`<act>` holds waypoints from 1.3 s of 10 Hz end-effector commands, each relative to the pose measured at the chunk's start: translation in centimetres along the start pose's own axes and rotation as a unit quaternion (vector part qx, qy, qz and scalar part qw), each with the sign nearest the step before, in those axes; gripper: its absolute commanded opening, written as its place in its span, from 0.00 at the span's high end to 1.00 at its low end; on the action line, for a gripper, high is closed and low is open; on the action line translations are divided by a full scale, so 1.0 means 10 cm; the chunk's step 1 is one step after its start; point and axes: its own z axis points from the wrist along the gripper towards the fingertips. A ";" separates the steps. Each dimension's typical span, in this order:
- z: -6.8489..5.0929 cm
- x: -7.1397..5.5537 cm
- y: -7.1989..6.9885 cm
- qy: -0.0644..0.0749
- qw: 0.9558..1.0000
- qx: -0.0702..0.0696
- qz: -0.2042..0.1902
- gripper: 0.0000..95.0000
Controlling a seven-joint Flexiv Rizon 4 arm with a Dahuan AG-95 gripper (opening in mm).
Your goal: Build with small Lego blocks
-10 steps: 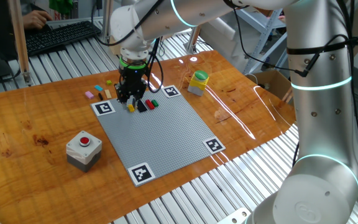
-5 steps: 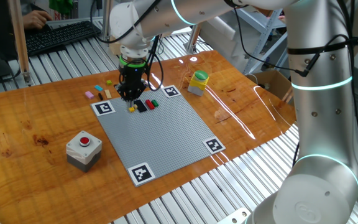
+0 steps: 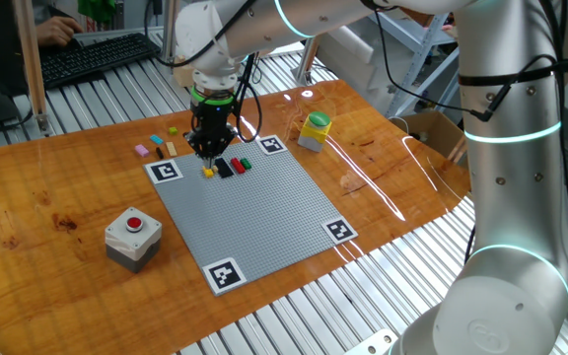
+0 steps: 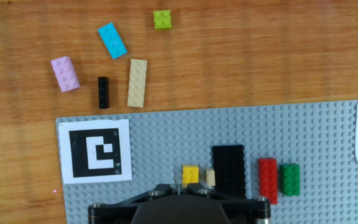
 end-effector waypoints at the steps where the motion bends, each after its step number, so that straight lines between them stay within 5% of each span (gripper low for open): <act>1: 0.01 0.01 0.00 0.001 1.000 0.000 0.003 1.00; 5: 0.21 -0.02 -0.01 -0.003 1.000 -0.007 -0.001 1.00; 6: 0.34 -0.03 -0.02 -0.017 1.000 -0.006 -0.003 1.00; 13: 0.06 -0.01 0.00 0.010 1.000 -0.003 0.004 1.00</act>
